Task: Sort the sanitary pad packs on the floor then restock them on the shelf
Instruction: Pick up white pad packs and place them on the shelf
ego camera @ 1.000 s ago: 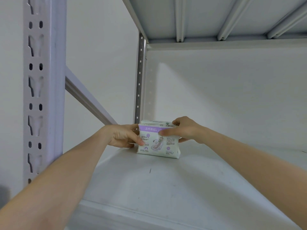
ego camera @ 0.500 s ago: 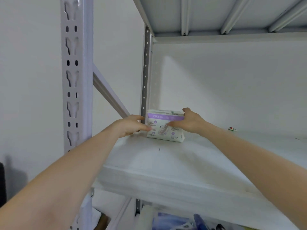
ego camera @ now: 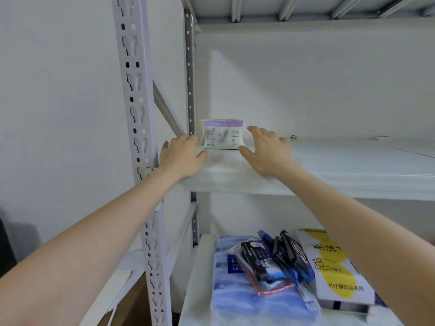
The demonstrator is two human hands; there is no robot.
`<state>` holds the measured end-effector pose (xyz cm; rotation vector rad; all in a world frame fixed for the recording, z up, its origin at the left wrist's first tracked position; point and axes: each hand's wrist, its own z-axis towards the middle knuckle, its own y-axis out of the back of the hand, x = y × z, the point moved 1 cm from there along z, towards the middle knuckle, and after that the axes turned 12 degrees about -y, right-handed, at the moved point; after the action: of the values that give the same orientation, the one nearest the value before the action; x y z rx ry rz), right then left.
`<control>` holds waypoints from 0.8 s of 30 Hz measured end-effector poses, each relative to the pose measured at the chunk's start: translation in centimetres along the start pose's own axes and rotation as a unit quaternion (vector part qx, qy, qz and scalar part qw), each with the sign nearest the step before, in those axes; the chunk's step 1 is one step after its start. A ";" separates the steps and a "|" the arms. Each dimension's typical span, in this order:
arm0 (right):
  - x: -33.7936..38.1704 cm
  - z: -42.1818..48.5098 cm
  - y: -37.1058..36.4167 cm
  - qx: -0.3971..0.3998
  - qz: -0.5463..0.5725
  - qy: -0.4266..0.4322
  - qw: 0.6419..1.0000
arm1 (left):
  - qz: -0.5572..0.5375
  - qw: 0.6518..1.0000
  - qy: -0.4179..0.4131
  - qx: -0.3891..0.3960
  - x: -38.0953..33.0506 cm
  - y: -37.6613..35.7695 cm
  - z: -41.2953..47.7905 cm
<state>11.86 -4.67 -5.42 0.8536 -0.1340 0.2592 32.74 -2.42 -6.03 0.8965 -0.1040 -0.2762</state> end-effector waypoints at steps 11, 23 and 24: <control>-3.4 -11.9 4.3 -0.015 -0.047 0.040 0.998 | 0.091 0.995 -0.033 -0.008 -6.2 0.9 -11.2; -13.5 -30.9 5.2 0.088 -0.060 0.015 0.994 | 0.068 0.992 -0.063 0.081 -18.4 -4.6 -27.8; -14.7 -33.0 4.9 0.104 -0.069 0.009 0.992 | 0.061 0.991 -0.067 0.095 -19.6 -5.6 -29.3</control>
<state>-3.18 20.89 -26.61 1.0625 -0.0315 0.1527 18.86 21.95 -28.13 1.0568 -0.3121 -0.2145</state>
